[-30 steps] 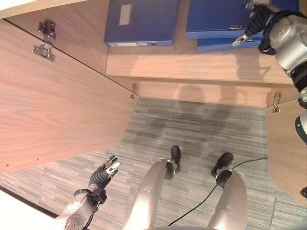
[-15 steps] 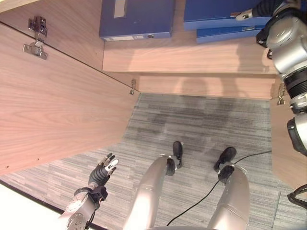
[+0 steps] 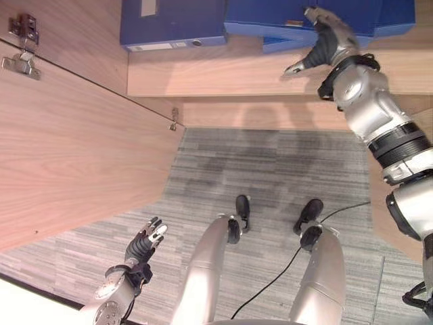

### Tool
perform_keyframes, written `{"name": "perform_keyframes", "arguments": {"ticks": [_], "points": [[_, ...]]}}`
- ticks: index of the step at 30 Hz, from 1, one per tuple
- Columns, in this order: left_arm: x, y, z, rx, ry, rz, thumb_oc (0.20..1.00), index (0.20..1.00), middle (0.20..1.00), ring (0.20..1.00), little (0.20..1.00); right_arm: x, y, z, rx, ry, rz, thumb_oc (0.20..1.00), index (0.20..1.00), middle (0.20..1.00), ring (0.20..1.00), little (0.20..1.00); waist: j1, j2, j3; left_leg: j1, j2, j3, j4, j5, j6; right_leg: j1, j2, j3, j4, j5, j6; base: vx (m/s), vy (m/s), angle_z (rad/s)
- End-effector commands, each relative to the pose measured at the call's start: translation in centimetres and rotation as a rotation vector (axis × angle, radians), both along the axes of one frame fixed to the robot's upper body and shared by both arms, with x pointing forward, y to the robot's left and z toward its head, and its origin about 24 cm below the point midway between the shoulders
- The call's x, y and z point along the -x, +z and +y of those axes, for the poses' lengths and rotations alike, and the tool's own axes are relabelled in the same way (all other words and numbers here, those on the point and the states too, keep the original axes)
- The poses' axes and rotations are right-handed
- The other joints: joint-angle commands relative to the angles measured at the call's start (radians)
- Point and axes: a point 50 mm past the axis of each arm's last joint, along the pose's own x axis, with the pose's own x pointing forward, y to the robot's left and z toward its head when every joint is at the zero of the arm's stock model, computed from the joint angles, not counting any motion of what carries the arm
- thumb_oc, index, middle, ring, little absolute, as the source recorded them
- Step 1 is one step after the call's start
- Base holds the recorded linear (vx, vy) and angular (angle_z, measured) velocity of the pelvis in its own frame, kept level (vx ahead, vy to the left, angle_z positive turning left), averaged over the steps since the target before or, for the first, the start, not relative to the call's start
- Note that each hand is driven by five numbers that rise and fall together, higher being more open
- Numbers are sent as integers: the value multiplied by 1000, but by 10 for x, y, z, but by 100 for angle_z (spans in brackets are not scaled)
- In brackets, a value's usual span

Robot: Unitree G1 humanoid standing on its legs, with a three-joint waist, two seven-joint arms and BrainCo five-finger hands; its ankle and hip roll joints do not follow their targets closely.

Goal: Put the empty folder in the office cabinet

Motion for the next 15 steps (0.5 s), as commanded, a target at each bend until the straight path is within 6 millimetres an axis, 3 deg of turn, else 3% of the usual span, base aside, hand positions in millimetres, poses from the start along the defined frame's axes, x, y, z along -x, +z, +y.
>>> {"name": "perform_keyframes", "arguments": {"ticks": [1,8,15], "points": [[9,11,14,-72,24,-39,1000,1000,1000,1000,1000,-3,-5,-5,28,-44,39,1000,1000,1000,1000,1000,38,12,30,-40,14,-69,-104,-5,-34,41,-21,38,33,-107,49,0,0,0],[7,13,15,-75,19,-47,1000,1000,1000,1000,1000,-17,-7,-19,9,-183,66,1000,1000,1000,1000,1000,53,9,29,-52,15,-68,-90,-3,-34,33,-17,36,38,-106,44,0,0,0],[8,12,18,-80,33,-39,1000,1000,1000,1000,1000,-20,-6,-22,-29,-198,67,1000,1000,1000,1000,1000,54,8,28,-59,15,-68,-88,-2,-34,30,-13,33,41,-109,43,0,0,0]]}}
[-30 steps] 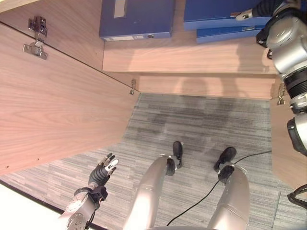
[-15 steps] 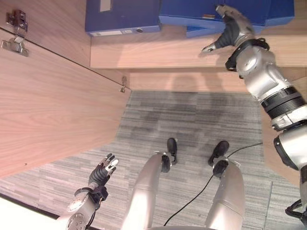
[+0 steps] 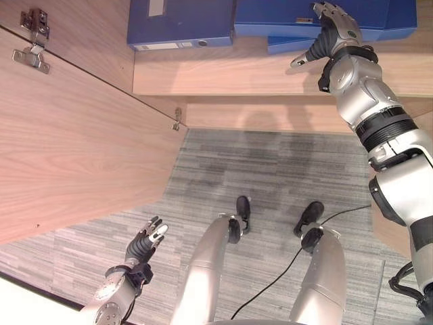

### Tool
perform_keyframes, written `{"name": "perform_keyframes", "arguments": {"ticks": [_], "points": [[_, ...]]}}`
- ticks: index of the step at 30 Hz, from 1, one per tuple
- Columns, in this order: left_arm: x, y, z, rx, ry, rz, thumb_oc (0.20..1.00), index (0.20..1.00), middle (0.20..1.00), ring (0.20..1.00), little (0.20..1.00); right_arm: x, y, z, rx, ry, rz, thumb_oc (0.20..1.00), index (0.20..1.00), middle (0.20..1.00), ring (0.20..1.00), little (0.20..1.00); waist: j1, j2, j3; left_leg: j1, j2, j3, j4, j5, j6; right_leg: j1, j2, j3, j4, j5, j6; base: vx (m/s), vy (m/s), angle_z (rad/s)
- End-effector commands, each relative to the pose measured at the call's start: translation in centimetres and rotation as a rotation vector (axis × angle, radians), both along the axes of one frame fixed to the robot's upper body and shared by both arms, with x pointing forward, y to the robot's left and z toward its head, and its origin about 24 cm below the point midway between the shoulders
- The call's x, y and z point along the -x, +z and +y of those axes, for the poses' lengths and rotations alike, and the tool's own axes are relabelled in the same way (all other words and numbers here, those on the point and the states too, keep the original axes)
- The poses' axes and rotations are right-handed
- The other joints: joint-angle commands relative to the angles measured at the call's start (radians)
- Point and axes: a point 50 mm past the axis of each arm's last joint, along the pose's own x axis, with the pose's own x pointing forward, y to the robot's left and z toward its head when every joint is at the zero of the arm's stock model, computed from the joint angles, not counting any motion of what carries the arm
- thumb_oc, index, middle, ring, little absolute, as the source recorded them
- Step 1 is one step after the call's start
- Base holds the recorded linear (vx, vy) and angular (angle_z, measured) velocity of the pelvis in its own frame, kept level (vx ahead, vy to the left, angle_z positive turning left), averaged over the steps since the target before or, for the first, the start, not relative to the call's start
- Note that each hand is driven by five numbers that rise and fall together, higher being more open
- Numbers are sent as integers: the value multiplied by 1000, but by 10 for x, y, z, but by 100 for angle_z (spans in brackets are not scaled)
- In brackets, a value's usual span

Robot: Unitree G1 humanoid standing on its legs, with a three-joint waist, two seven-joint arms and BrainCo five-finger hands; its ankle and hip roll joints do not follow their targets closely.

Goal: Put the empty folder in the office cabinet

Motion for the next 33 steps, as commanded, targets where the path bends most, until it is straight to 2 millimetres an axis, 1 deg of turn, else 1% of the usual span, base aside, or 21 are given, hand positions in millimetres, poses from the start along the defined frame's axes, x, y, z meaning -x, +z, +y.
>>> {"name": "perform_keyframes", "arguments": {"ticks": [1,4,5,8,9,11,12,13,14,15,16,18,19,22,24,25,26,28,29,30,33], "points": [[6,11,19,-71,31,-39,1000,1000,1000,1000,1000,-1,-9,-13,-24,-39,50,1000,1000,1000,1000,1000,31,13,32,-54,8,-66,-106,-2,-34,29,-17,34,34,-110,39,0,0,0],[7,10,20,-69,34,-36,1000,1000,1000,1000,1000,3,7,-16,18,-59,-18,1000,1000,1000,1000,1000,31,10,29,-53,9,-68,-106,-4,-34,28,-18,33,35,-110,40,0,0,0],[7,10,20,-68,34,-36,1000,1000,1000,1000,1000,3,7,-16,19,-60,-18,1000,1000,1000,1000,1000,31,11,29,-53,9,-68,-106,-4,-34,28,-18,33,35,-110,40,0,0,0],[8,11,22,-75,33,-42,1000,1000,1000,1000,1000,8,24,-24,70,-103,-67,1000,1000,1000,1000,1000,35,10,25,-50,11,-69,-113,-3,-35,32,-20,32,29,-109,43,0,0,0],[10,10,25,-84,34,-34,1000,1000,1000,1000,1000,12,37,-28,78,-119,-91,1000,1000,1000,1000,1000,35,8,22,-49,11,-69,-115,-4,-35,33,-20,32,28,-107,44,0,0,0],[11,8,24,-81,33,-23,1000,1000,1000,1000,1000,16,44,-39,84,-151,-114,1000,1000,1000,1000,1000,31,6,23,-54,8,-68,-109,-5,-34,31,-20,37,32,-108,43,0,0,0],[11,7,23,-76,28,-23,1000,1000,1000,1000,1000,18,44,-49,107,-180,-117,1000,1000,1000,1000,1000,30,7,24,-54,7,-67,-107,-6,-33,29,-21,39,36,-110,42,0,0,0],[12,6,23,-75,28,-21,1000,1000,1000,1000,1000,19,45,-52,117,-191,-118,1000,1000,1000,1000,1000,30,9,24,-53,6,-67,-108,-6,-33,27,-22,40,38,-110,42,0,0,0],[14,5,23,-73,25,-16,1000,1000,1000,1000,1000,22,43,-65,125,-238,-110,1000,1000,1000,1000,1000,32,13,26,-55,3,-65,-106,-5,-34,25,-25,43,41,-110,41,0,0,0],[14,5,22,-72,22,-17,1000,1000,1000,1000,1000,22,41,-70,133,-260,-103,1000,1000,1000,1000,1000,34,14,26,-54,2,-65,-107,-4,-34,25,-25,43,41,-110,41,0,0,0],[13,5,22,-70,13,-22,1000,1000,1000,1000,1000,22,34,-83,163,-318,-75,1000,1000,1000,1000,1000,40,17,26,-54,1,-65,-111,-1,-33,24,-27,46,39,-108,42,0,0,0],[13,6,23,-77,8,-27,1000,1000,1000,1000,1000,23,27,-94,144,-352,-46,1000,1000,1000,1000,1000,46,21,25,-51,-1,-65,-118,4,-34,28,-28,43,33,-107,43,-10,1,2],[12,5,23,-77,8,-24,1000,1000,1000,1000,1000,19,24,-89,70,-303,-41,1000,1000,1000,1000,1000,51,23,25,-52,-1,-62,-121,6,-34,29,-27,43,30,-104,43,0,0,0],[12,3,22,-74,-2,-19,1000,1000,1000,1000,1000,14,21,-76,20,-250,-26,1000,1000,1000,1000,1000,57,24,23,-53,-1,-64,-117,8,-34,28,-26,46,32,-104,42,0,0,0],[12,4,24,-80,-4,-16,1000,1000,1000,1000,1000,10,25,-61,-1,-197,-33,1000,1000,1000,1000,1000,65,26,19,-55,-1,-65,-115,9,-34,29,-27,43,33,-106,42,0,0,0],[12,4,24,-79,-3,-17,1000,1000,1000,1000,1000,9,25,-60,-1,-197,-33,1000,1000,1000,1000,1000,64,27,20,-55,-1,-66,-115,9,-34,29,-27,43,33,-106,42,7,-11,4],[11,4,25,-74,9,-21,1000,1000,1000,1000,1000,8,31,-44,10,-155,-89,1000,1000,1000,1000,1000,66,28,18,-56,-2,-65,-114,9,-34,28,-27,43,33,-104,43,10,0,4],[7,5,24,-69,32,-38,1000,1000,1000,1000,1000,13,44,-23,43,-94,-259,1000,1000,1000,1000,1000,65,31,20,-52,-3,-65,-120,9,-33,31,-27,45,30,-104,46,0,0,0],[7,5,24,-70,31,-37,1000,1000,1000,1000,1000,13,43,-24,43,-96,-259,1000,1000,1000,1000,1000,66,31,20,-51,-4,-65,-120,9,-33,32,-28,44,30,-104,46,0,0,0],[5,6,25,-72,58,-51,1000,1000,1000,1000,1000,23,54,-7,123,-42,-391,1000,1000,1000,1000,1000,62,33,25,-48,-3,-65,-121,8,-34,35,-26,46,30,-108,46,0,0,0],[1,9,25,-72,63,-76,1000,1000,1000,1000,1000,35,58,2,156,-3,-513,1000,1000,1000,1000,1000,59,32,30,-47,1,-66,-113,3,-34,38,-24,47,34,-114,45,0,0,0]]}}
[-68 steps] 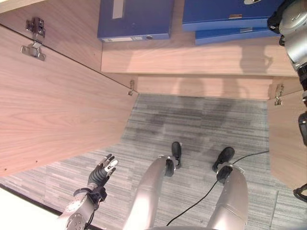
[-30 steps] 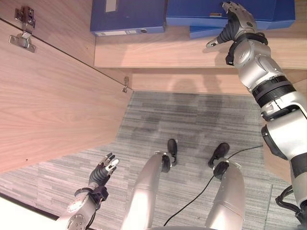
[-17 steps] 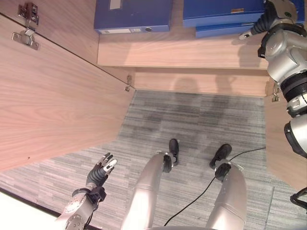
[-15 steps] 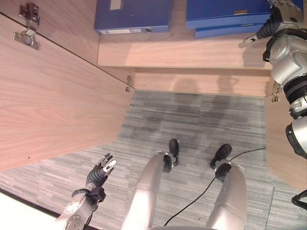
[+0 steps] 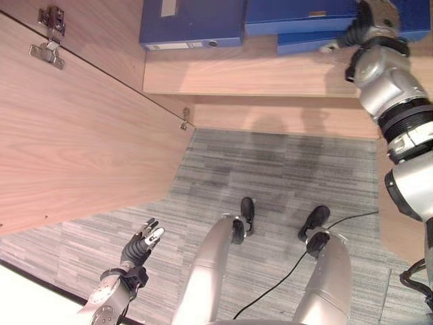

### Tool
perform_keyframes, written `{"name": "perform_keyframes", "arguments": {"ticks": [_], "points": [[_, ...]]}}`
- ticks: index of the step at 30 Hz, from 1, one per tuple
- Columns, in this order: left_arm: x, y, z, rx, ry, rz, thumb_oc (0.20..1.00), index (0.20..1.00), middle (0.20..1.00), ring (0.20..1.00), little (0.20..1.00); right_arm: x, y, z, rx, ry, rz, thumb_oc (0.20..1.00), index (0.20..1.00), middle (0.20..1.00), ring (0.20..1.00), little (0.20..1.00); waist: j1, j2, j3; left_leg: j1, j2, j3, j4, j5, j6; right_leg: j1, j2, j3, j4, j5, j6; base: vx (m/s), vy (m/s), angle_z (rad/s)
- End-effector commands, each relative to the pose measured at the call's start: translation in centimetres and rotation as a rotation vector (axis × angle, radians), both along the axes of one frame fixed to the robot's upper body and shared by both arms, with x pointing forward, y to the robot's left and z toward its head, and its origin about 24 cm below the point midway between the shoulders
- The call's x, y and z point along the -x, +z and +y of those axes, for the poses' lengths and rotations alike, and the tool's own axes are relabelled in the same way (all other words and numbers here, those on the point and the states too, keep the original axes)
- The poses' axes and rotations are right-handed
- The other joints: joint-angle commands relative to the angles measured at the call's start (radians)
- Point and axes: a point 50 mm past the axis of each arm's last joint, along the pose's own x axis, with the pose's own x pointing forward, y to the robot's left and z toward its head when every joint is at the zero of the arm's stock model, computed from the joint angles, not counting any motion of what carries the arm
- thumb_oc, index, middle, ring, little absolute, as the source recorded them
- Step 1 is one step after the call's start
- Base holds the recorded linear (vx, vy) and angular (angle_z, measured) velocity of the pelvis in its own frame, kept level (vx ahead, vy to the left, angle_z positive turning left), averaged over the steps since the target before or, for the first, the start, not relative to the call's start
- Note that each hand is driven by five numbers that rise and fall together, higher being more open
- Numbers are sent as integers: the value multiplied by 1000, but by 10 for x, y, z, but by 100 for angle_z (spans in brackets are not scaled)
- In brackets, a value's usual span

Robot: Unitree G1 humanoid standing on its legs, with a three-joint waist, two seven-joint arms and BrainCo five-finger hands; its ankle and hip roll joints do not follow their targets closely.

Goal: Put the empty folder in the office cabinet

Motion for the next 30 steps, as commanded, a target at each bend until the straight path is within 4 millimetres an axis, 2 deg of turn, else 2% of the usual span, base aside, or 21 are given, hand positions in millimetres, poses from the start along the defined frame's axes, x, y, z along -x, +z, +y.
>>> {"name": "perform_keyframes", "arguments": {"ticks": [1,8,18,21,22,25,26,27,28,29,30], "points": [[-2,11,12,-38,31,-57,1000,1000,1000,1000,1000,17,40,1,82,-39,-236,1000,1000,1000,1000,1000,15,23,57,-20,-1,-62,-118,0,-30,66,-25,47,23,-115,57,0,0,0],[-7,17,11,-38,24,-93,1000,1000,1000,1000,1000,38,50,19,254,-11,-428,1000,1000,1000,1000,1000,8,23,62,-21,3,-64,-102,-6,-32,66,-26,54,35,-113,60,0,0,0],[-11,18,9,-39,29,-100,1000,1000,1000,1000,1000,49,42,20,306,2,-535,1000,1000,1000,1000,1000,-6,17,64,-27,7,-67,-91,-11,-33,60,-20,59,37,-112,63,0,0,0],[-9,19,9,-30,33,-99,1000,1000,1000,1000,1000,58,30,33,456,47,-581,1000,1000,1000,1000,1000,-12,14,66,-30,9,-67,-85,-13,-33,55,-20,61,41,-114,63,0,0,0],[-9,18,9,-28,32,-98,1000,1000,1000,1000,1000,58,29,33,459,46,-580,1000,1000,1000,1000,1000,-12,15,64,-31,9,-67,-85,-13,-33,55,-20,62,42,-114,62,0,0,0],[-8,18,10,-25,37,-93,1000,1000,1000,1000,1000,62,1,51,632,135,-534,1000,1000,1000,1000,1000,-20,6,67,-31,14,-68,-81,-13,-35,52,-20,61,44,-115,62,0,0,0],[-8,18,9,-24,37,-92,1000,1000,1000,1000,1000,62,1,51,634,135,-533,1000,1000,1000,1000,1000,-20,7,66,-32,14,-68,-80,-14,-35,52,-20,61,44,-115,62,0,0,0],[-7,17,8,-17,35,-88,1000,1000,1000,1000,1000,61,-17,59,684,196,-469,1000,1000,1000,1000,1000,-25,4,67,-33,16,-68,-77,-13,-35,51,-19,60,43,-114,63,0,0,0],[-8,18,7,-10,32,-92,1000,1000,1000,1000,1000,61,-29,61,706,226,-427,1000,1000,1000,1000,1000,-29,3,69,-34,16,-69,-75,-13,-36,51,-19,61,44,-113,62,1,-13,-3],[-7,18,7,-10,32,-91,1000,1000,1000,1000,1000,61,-29,61,707,226,-425,1000,1000,1000,1000,1000,-29,3,67,-35,16,-69,-74,-14,-36,51,-19,61,44,-113,62,0,0,0],[-6,17,5,0,31,-90,1000,1000,1000,1000,1000,59,-47,60,732,257,-351,1000,1000,1000,1000,1000,-34,0,70,-36,18,-70,-74,-13,-36,50,-17,62,45,-111,63,0,0,0]]}}
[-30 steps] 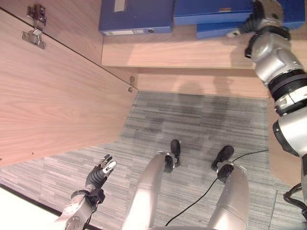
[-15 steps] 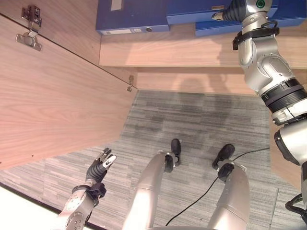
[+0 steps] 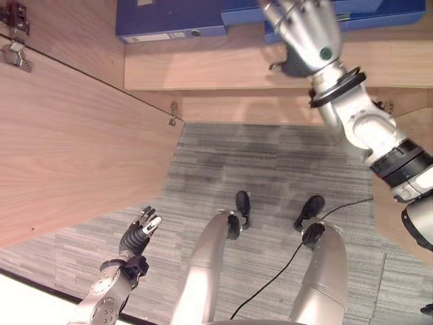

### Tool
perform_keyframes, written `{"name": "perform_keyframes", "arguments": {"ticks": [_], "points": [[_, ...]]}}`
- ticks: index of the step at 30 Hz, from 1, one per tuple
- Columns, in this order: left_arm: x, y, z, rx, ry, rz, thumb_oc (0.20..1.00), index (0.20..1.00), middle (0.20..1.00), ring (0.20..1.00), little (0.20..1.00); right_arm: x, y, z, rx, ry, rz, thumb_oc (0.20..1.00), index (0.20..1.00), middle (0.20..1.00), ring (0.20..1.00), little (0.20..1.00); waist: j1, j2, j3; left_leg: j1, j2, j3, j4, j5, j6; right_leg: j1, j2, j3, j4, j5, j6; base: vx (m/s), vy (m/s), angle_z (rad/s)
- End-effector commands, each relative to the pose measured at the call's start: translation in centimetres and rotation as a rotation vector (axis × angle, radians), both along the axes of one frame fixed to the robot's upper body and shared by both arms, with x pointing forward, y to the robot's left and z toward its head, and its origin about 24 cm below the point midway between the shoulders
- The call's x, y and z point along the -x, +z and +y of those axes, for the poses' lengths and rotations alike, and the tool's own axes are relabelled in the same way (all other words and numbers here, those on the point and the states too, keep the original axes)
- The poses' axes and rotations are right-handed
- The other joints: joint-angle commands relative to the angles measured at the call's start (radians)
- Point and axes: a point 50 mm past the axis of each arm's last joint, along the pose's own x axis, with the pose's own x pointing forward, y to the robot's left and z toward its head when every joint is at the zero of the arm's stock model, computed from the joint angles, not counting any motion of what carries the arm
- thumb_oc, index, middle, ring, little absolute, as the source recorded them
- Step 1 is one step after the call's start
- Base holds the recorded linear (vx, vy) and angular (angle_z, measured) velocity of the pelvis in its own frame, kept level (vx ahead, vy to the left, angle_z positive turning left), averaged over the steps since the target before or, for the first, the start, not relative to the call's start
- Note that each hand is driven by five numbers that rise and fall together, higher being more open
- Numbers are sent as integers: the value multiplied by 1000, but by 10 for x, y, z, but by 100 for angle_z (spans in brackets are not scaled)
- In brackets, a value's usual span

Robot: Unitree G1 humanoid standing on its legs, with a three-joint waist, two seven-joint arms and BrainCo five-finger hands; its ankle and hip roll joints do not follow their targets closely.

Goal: Put the empty folder in the office cabinet

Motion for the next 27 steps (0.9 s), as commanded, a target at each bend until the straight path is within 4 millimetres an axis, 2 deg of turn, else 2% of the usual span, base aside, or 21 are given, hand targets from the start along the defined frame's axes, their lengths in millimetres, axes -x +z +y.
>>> {"name": "perform_keyframes", "arguments": {"ticks": [1,2,3,5,7,11,13,17,27], "points": [[7,5,7,2,18,-15,1000,1000,1000,1000,1000,16,0,6,92,67,-8,1000,1000,1000,1000,1000,21,2,23,-31,17,-72,-94,5,-42,53,-15,58,33,-105,69,0,0,0],[7,5,7,2,18,-15,1000,1000,1000,1000,1000,16,0,6,92,67,-8,1000,1000,1000,1000,1000,21,2,22,-31,17,-72,-94,5,-42,53,-15,58,33,-105,69,0,0,0],[7,5,6,8,16,-17,1000,1000,1000,1000,1000,12,-16,-1,108,43,57,1000,1000,1000,1000,1000,15,1,25,-35,17,-71,-91,4,-42,52,-15,57,33,-103,70,0,0,0],[10,3,5,17,27,-11,1000,1000,1000,1000,1000,9,-28,-11,100,3,96,1000,1000,1000,1000,1000,9,1,26,-37,19,-71,-91,4,-42,49,-15,57,33,-102,71,0,0,0],[12,1,3,28,34,-3,1000,1000,1000,1000,1000,4,-35,-27,64,-60,113,1000,1000,1000,1000,1000,2,-2,27,-38,21,-70,-90,5,-43,45,-13,59,32,-101,71,0,0,0],[15,-2,3,38,38,9,1000,1000,1000,1000,1000,-3,-40,-40,25,-125,125,1000,1000,1000,1000,1000,-5,-3,29,-44,25,-67,-79,2,-42,39,-13,61,36,-101,68,7,1,-5],[16,-3,4,38,43,12,1000,1000,1000,1000,1000,-10,-44,-56,-9,-206,140,1000,1000,1000,1000,1000,-10,-1,29,-46,28,-68,-76,0,-41,38,-11,62,37,-101,67,14,12,-7],[19,-4,7,28,54,21,1000,1000,1000,1000,1000,-16,-39,-72,-92,-276,123,1000,1000,1000,1000,1000,-9,2,29,-52,29,-68,-73,-1,-40,33,-10,62,40,-101,66,6,5,-4],[22,-6,11,12,52,42,1000,1000,1000,1000,1000,-23,-12,-76,-199,-303,61,1000,1000,1000,1000,1000,3,1,26,-55,29,-70,-70,-1,-40,30,-11,62,41,-103,64,0,0,0]]}}
